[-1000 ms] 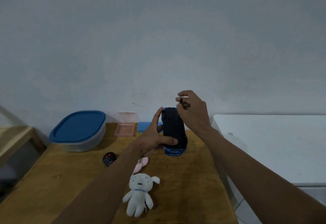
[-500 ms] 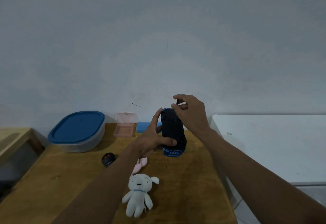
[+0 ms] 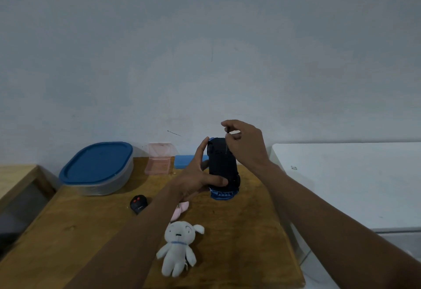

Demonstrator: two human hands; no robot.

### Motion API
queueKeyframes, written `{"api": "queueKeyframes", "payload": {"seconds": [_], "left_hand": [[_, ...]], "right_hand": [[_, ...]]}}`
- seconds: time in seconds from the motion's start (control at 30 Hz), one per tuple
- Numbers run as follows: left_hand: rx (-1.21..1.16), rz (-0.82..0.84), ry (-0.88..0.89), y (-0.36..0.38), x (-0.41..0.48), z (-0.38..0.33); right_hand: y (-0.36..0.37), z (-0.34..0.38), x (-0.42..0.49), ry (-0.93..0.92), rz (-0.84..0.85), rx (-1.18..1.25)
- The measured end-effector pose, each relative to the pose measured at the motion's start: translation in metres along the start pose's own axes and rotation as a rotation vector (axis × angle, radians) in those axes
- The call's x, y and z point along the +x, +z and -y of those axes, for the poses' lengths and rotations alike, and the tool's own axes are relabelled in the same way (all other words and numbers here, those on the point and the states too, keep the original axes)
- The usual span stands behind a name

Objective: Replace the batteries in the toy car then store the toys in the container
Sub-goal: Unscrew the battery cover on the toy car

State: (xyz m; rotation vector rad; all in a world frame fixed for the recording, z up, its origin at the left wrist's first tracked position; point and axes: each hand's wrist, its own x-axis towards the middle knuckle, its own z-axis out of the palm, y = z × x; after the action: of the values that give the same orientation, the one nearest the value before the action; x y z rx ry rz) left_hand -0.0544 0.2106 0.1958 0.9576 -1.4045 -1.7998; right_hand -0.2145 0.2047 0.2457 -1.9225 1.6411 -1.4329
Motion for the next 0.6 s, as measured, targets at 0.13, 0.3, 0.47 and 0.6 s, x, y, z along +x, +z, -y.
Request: {"api": "queueKeyframes", "payload": {"seconds": [0.13, 0.3, 0.47, 0.6], "left_hand": [[-0.013, 0.008, -0.005, 0.003, 0.003, 0.008], [-0.021, 0.014, -0.02, 0.008, 0.005, 0.022], [-0.066, 0.007, -0.06, 0.018, 0.004, 0.045], [-0.114, -0.005, -0.12, 0.026, -0.001, 0.072]], "right_hand": [[-0.001, -0.006, -0.005, 0.028, -0.003, 0.019], [-0.006, -0.014, -0.016, 0.115, 0.038, 0.066], [-0.013, -0.028, -0.029, 0.232, -0.015, 0.186], [-0.017, -0.048, -0.045, 0.293, -0.041, 0.119]]}}
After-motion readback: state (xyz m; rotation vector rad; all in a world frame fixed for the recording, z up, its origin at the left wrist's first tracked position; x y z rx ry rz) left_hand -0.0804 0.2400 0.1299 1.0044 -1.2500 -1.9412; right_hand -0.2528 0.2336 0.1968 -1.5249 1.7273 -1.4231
